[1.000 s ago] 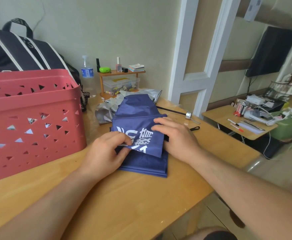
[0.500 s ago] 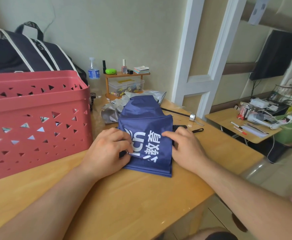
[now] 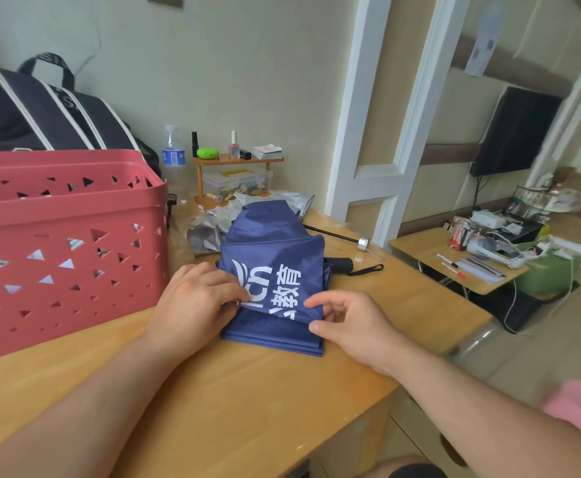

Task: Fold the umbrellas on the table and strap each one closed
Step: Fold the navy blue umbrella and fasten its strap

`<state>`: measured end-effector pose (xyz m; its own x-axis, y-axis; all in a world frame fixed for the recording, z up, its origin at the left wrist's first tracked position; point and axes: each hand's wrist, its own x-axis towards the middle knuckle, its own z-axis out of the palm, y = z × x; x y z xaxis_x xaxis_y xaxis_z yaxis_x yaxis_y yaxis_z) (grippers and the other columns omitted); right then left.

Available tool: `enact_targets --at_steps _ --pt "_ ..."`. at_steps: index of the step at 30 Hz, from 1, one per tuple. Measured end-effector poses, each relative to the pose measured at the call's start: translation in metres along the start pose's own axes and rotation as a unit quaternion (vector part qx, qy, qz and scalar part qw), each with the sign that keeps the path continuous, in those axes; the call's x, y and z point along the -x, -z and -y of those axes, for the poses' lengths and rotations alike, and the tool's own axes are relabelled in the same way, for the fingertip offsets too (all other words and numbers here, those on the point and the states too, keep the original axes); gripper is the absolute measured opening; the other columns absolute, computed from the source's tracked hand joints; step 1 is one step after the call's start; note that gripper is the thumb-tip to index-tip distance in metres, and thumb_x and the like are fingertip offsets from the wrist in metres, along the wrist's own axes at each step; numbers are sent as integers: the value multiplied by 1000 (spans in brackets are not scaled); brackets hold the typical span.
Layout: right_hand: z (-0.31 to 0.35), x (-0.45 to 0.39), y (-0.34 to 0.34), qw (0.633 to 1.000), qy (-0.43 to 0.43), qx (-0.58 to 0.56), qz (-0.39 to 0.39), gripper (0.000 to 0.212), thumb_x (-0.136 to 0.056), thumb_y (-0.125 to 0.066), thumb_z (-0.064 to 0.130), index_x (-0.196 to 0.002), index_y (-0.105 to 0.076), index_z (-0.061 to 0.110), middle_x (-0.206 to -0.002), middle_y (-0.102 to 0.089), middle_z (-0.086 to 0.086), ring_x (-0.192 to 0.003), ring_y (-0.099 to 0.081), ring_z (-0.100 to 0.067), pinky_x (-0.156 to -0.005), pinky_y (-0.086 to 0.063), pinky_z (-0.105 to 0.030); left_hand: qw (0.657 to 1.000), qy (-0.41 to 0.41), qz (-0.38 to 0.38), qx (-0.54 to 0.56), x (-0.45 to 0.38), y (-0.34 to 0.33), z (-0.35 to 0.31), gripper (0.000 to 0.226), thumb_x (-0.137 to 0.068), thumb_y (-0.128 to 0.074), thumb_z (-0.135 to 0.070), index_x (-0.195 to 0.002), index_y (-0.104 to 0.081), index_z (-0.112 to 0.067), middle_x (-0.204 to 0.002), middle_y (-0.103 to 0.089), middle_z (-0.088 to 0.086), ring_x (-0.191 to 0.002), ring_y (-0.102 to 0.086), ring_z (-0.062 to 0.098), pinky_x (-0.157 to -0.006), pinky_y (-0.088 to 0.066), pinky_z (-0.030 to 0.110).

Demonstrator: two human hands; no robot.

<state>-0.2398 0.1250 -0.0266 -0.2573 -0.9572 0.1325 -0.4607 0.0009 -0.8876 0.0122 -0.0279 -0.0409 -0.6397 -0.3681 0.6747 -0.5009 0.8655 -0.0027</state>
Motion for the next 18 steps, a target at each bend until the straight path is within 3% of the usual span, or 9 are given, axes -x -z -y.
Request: enact_targets --at_steps 5,9,14,18 --pt "4 11 1 996 2 15 -83 31 -82 -86 7 -96 -78 34 -91 -70 9 -80 -62 4 -77 -50 -13 1000 -5 -14 -8 2 7 -5 10 -83 -71 -29 -88 -76 -36 -89 -65 -17 -81 -59 20 -77 -41 36" --pt "3 18 -4 989 40 92 -110 32 -81 -86 10 -92 -76 39 -88 -69 14 -87 -61 3 -76 -46 -9 1000 -20 -11 6 1 11 -11 7 -82 -70 -32 -88 -74 -33 -94 -63 -15 -88 -58 18 -83 -39 32" --pt "-8 18 -10 934 187 269 -146 19 -81 -85 15 -84 -76 32 -87 -58 23 -95 -52 -4 -85 -39 -10 997 -44 50 46 1 15 -13 9 -72 -71 -23 -79 -68 -28 -110 -68 -15 -103 -62 18 -92 -44 33" --pt "-19 19 -10 901 258 340 -85 8 -83 -82 22 -85 -77 27 -108 -57 19 -110 -49 -13 -93 -50 -34 988 -47 108 97 0 18 -17 7 -70 -64 -22 -75 -62 -24 -124 -71 -10 -118 -61 15 -101 -49 33"
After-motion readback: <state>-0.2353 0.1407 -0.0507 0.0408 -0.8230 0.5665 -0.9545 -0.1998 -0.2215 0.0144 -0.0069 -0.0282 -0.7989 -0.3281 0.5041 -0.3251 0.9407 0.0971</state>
